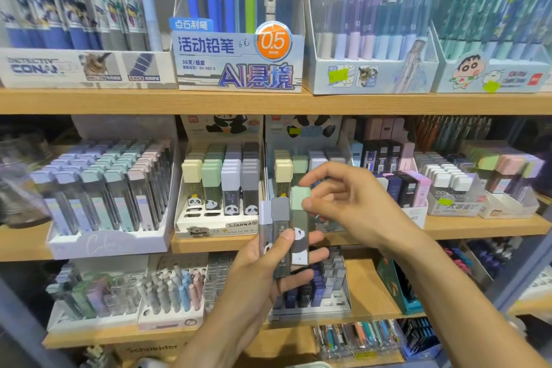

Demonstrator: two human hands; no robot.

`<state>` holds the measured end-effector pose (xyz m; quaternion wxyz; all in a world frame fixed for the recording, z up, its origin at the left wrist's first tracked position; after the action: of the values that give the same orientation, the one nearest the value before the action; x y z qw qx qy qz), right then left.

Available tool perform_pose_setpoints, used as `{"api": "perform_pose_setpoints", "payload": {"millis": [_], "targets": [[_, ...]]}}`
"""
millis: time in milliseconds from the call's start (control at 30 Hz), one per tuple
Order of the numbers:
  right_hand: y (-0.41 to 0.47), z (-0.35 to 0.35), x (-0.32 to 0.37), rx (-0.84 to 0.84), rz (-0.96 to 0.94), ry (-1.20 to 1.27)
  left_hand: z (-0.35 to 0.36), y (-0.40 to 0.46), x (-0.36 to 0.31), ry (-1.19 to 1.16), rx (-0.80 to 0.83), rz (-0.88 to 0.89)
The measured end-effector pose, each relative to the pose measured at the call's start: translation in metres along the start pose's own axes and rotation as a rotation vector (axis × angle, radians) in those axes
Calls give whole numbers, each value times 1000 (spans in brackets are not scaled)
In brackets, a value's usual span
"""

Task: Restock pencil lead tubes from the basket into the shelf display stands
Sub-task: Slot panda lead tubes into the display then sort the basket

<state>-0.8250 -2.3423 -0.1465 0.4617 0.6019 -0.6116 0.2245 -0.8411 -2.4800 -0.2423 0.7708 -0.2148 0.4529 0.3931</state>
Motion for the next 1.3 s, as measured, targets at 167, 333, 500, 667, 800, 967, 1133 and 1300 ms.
{"api": "perform_pose_setpoints", "payload": {"millis": [167,333,500,667,800,967,1133,1300], "targets": [[1,-43,7,-360,-127,76,-15,4,2,78,-36,14],[-1,-40,6,-511,-261,-39,-23,5,7,89,-82,-13],[5,-27,8,-506,-300,-90,-19,4,8,-14,-4,-50],[10,-17,14,-438,-321,-133,-20,3,5,-23,7,-53],[11,-13,20,-396,-333,-193,-19,-1,1,43,-3,-41],[13,-11,19,-393,-335,-243,-20,-2,-5,104,-38,-1],[21,-12,8,-469,-321,-424,-16,-4,-6,103,-32,-4],[24,-2,-4,-403,-250,-546,-17,-3,-6,101,-38,11]]}}
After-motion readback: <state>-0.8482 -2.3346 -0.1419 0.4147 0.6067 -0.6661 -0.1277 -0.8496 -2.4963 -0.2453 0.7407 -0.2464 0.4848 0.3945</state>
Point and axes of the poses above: each hand's wrist, its own y-axis towards the middle knuckle, its own z-axis out of the palm, x = y × z, the point moved 8 cm from there along y, towards the middle knuckle, and after that the axes turned 4 degrees about z, right-handed, at the moved point
